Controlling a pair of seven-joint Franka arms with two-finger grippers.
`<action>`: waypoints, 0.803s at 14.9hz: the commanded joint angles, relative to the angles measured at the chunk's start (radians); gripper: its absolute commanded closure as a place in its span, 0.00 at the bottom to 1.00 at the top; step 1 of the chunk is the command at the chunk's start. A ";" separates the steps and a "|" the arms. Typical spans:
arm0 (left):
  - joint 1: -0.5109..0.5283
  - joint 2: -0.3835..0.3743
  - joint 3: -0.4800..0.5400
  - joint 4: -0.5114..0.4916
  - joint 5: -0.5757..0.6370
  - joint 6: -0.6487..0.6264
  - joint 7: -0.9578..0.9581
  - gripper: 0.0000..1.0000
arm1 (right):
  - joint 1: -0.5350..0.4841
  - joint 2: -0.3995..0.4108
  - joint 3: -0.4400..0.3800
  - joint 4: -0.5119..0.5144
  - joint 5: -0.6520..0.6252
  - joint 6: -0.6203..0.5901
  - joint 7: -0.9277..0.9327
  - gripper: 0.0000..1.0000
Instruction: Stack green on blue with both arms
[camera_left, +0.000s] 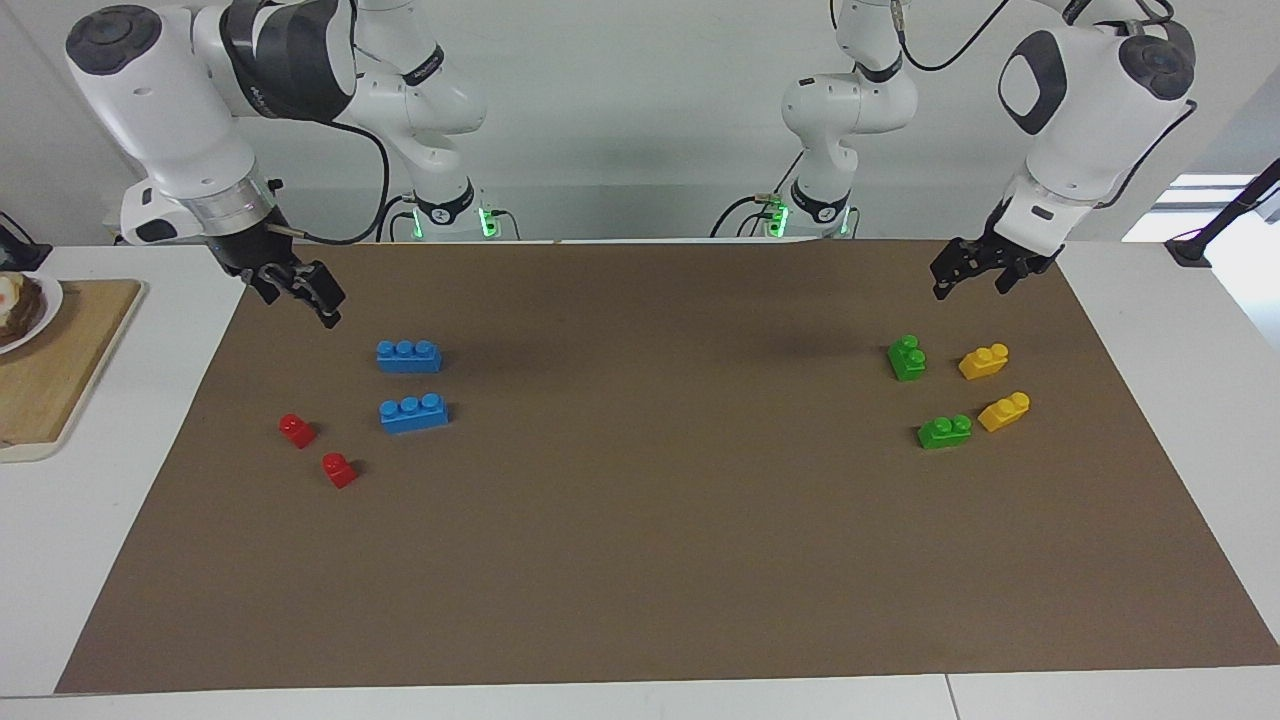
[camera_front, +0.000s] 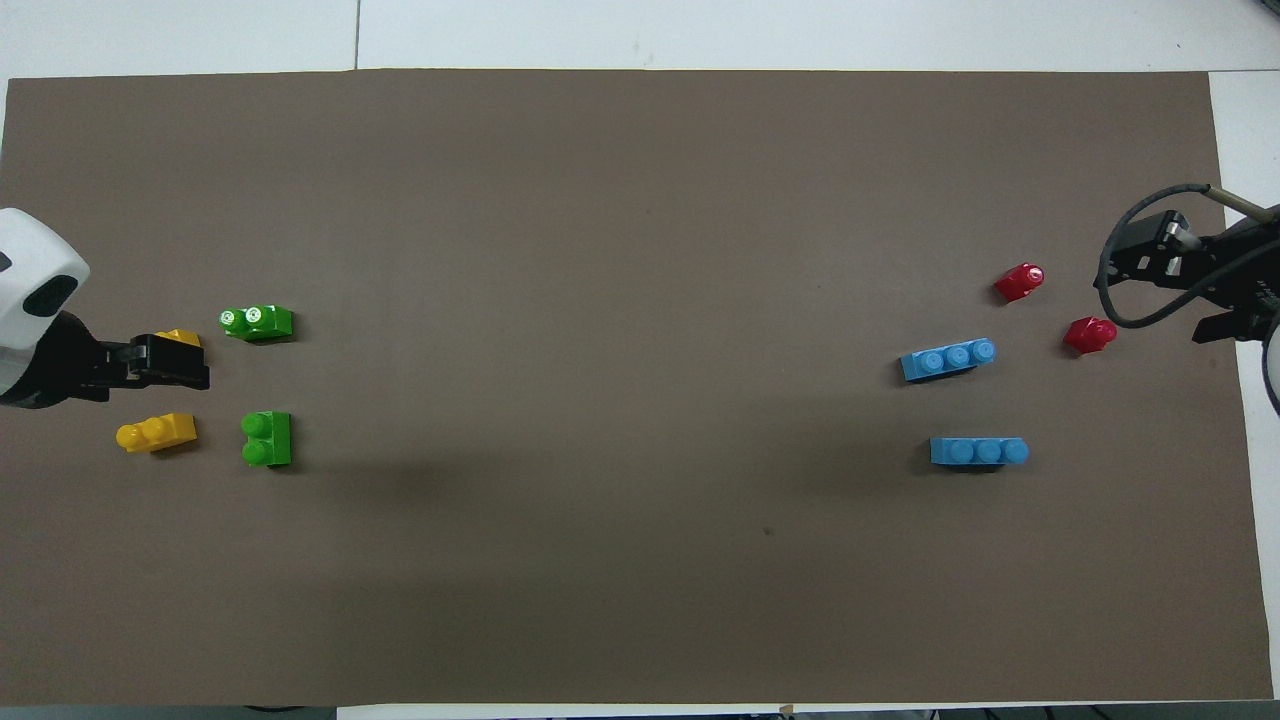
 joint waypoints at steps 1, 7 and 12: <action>0.010 -0.043 -0.003 -0.097 0.015 0.064 -0.005 0.00 | -0.020 -0.004 0.004 -0.040 0.066 0.003 0.268 0.02; 0.032 -0.023 -0.005 -0.200 0.015 0.162 -0.011 0.00 | -0.065 0.058 0.006 -0.063 0.177 0.043 0.565 0.01; 0.035 0.011 -0.005 -0.270 0.015 0.263 -0.009 0.00 | -0.111 0.114 0.006 -0.130 0.261 0.143 0.562 0.02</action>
